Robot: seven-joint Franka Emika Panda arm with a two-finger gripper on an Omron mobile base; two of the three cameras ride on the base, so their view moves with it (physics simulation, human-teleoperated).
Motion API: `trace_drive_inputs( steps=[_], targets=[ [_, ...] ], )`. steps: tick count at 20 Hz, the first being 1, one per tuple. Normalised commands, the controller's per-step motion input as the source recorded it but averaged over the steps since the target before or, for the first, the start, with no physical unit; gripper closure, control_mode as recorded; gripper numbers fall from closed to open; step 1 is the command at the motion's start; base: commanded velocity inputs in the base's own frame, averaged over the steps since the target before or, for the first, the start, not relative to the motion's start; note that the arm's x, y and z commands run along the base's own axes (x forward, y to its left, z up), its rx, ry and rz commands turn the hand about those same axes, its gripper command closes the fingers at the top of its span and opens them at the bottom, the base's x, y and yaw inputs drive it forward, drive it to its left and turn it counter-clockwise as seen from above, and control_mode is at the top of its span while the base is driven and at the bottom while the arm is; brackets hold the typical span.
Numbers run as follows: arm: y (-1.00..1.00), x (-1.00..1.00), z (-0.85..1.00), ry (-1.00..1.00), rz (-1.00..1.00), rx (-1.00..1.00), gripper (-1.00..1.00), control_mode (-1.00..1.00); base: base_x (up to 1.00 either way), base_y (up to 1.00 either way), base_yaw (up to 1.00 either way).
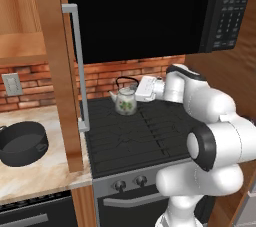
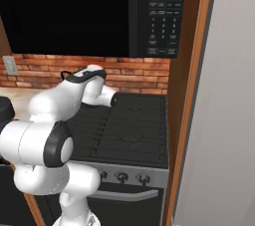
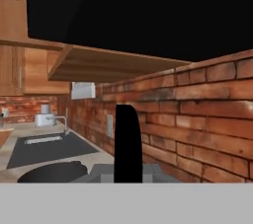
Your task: Pick the kettle from the cabinet and place it on a stove burner. Then pick the pot from the counter and place it on another stove burner. Finally, turn both burners on.
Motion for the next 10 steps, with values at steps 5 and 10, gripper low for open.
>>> trace_drive_inputs(
  steps=[5, 10],
  targets=[
    [0.0, 0.19, -0.08, 0.0, 0.02, 0.0, 1.0, -1.0, 0.0, 0.0, 0.0],
    [0.03, 0.13, -0.12, 0.0, 0.01, 0.0, 1.0, -1.0, 0.0, 0.0, 0.0]
  ],
)
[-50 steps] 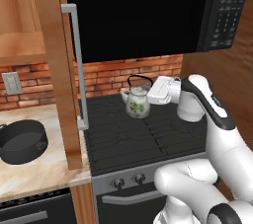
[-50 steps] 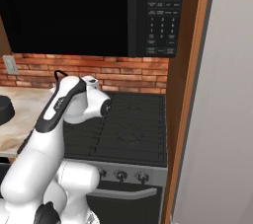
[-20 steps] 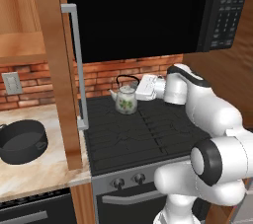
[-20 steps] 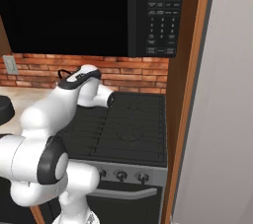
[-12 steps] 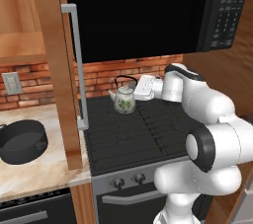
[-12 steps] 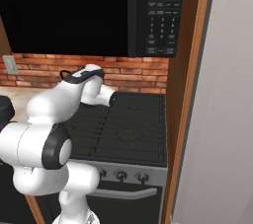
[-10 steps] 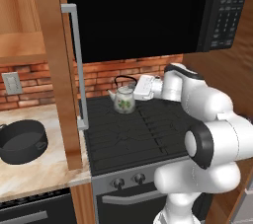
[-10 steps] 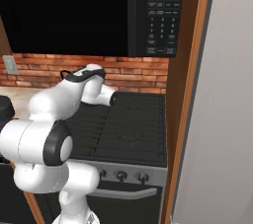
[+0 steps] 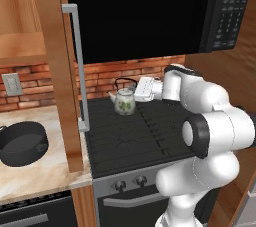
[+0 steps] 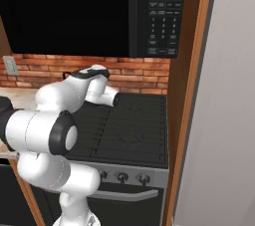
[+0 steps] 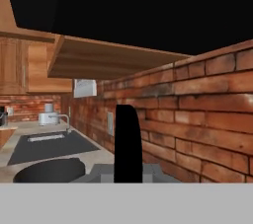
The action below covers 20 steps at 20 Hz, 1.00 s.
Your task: Pick the kettle from the cabinet and place it on a stove burner. Then pick the pot from the counter and place it on another stove burner. Finally, turn both burners on.
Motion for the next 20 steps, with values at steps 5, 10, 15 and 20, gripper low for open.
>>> trace_drive_inputs(
  steps=[5, 10, 15, 20],
  targets=[
    [0.05, 0.1, -0.15, 0.0, 0.01, 0.0, 1.0, -1.0, 0.0, 0.0, 0.0],
    [0.06, 0.11, -0.16, 0.0, 0.01, 0.0, 1.0, -1.0, 0.0, 0.0, 0.0],
    [0.07, 0.13, -0.14, 0.0, 0.01, 0.0, 1.0, -1.0, 0.0, 0.0, 0.0],
    [0.04, 0.12, -0.1, -0.02, 0.01, 0.0, 1.0, -1.0, 0.0, 0.0, 0.0]
  ],
)
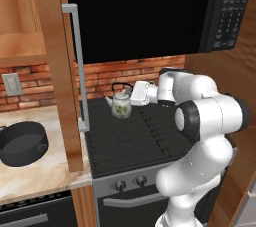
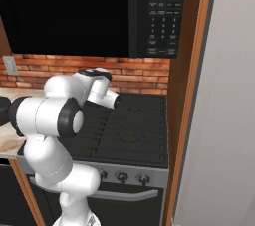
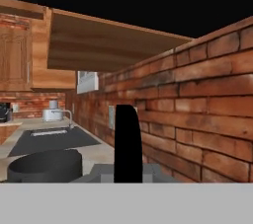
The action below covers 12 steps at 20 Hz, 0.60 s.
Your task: Pick the kettle from the cabinet and place it on a stove burner. Then pick the pot from the counter and place it on another stove burner. Finally, turn both burners on.
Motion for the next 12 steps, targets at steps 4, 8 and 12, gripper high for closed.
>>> trace_drive_inputs(
  steps=[4, 8, 12],
  targets=[
    [0.01, 0.1, -0.05, -0.06, 0.01, 0.0, 1.0, -1.0, 0.0, 0.0, 0.0],
    [0.0, 0.07, -0.04, -0.07, 0.0, 0.0, 1.0, -1.0, 0.0, 0.0, 0.0],
    [0.0, 0.11, -0.02, -0.05, 0.0, 0.0, 1.0, -1.0, 0.0, 0.0, 0.0]
  ],
)
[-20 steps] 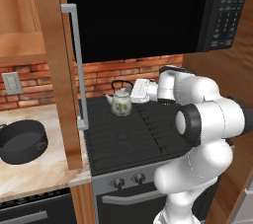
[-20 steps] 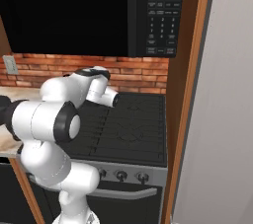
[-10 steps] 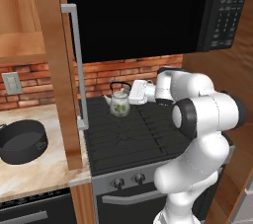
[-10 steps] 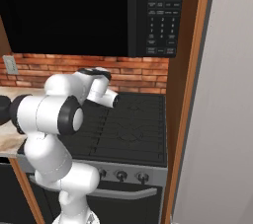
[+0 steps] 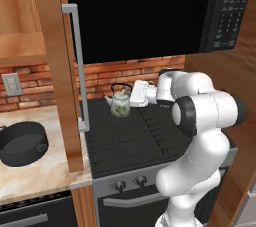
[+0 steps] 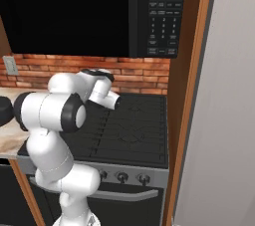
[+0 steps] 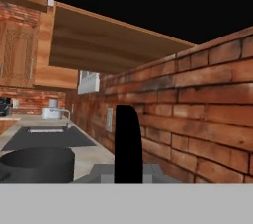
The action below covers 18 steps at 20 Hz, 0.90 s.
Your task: Pick the kettle from the cabinet and place it on a stove burner. Then pick the pot from the counter and place it on another stove burner. Finally, turn both burners on.
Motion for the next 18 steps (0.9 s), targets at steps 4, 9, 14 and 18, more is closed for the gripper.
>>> trace_drive_inputs(
  steps=[4, 9, 14, 18],
  targets=[
    [0.0, 0.13, 0.0, -0.03, 0.0, 0.0, 1.0, -1.0, 0.0, 0.0, 0.0],
    [0.0, 0.14, -0.02, -0.01, 0.0, 0.0, 1.0, -1.0, 0.0, 0.0, 0.0],
    [0.02, 0.16, -0.05, 0.0, 0.0, 0.0, 1.0, -1.0, 0.0, 0.0, 0.0],
    [0.03, 0.21, -0.11, 0.0, 0.0, 0.0, 1.0, -1.0, 0.0, 0.0, 0.0]
  ],
)
